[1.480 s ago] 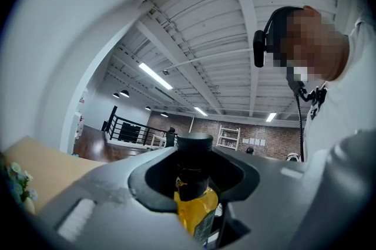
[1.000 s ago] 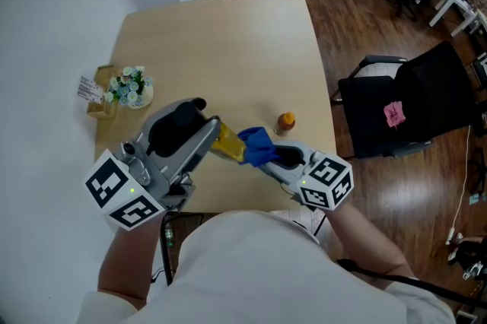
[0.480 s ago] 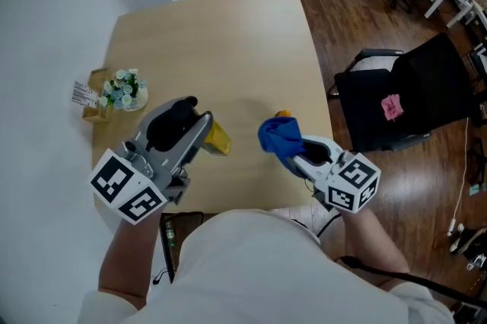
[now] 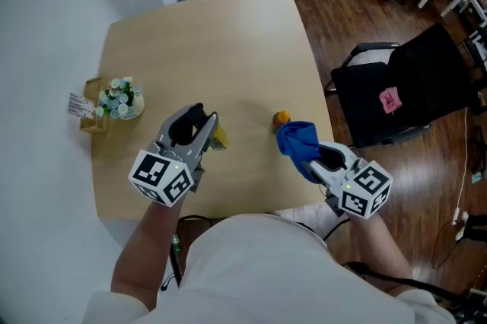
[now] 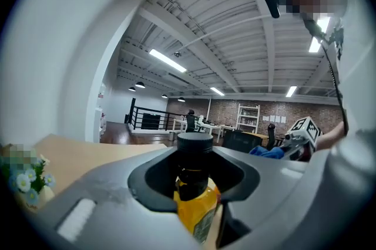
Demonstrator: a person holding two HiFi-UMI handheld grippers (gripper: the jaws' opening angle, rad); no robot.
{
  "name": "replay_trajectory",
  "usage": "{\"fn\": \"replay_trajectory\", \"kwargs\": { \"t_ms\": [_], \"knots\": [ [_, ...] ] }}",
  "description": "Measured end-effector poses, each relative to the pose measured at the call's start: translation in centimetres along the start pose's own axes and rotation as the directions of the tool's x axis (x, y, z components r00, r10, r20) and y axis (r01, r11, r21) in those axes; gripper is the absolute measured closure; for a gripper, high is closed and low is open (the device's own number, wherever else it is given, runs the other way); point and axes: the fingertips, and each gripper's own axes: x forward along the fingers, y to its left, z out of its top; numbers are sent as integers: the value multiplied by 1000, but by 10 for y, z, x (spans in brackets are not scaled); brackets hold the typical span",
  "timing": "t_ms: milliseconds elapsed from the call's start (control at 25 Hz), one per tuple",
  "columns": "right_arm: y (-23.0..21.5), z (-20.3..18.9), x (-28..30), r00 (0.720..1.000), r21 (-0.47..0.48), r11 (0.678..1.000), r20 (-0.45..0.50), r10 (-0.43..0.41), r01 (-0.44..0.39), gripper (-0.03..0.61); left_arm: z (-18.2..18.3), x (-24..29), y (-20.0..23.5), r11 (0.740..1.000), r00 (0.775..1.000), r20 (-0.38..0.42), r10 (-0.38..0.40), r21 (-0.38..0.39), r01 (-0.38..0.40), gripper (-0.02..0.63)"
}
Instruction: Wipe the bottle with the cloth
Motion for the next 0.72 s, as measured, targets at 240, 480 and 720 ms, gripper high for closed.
{"fn": "replay_trajectory", "kwargs": {
  "t_ms": [240,480,720],
  "knots": [
    [-6,-21,-10,999,41,998,-22,-49,50,457,-62,30,29,999,998,-47,31,-21,-32,460],
    [-5,-35,-24,996,65,994,-41,-84,87,457,-99,52,41,997,994,-79,78,-11,-79,459],
    [-3,-40,-34,992,78,990,-60,-115,119,457,-118,64,43,996,991,-100,86,48,-82,459]
  ]
}}
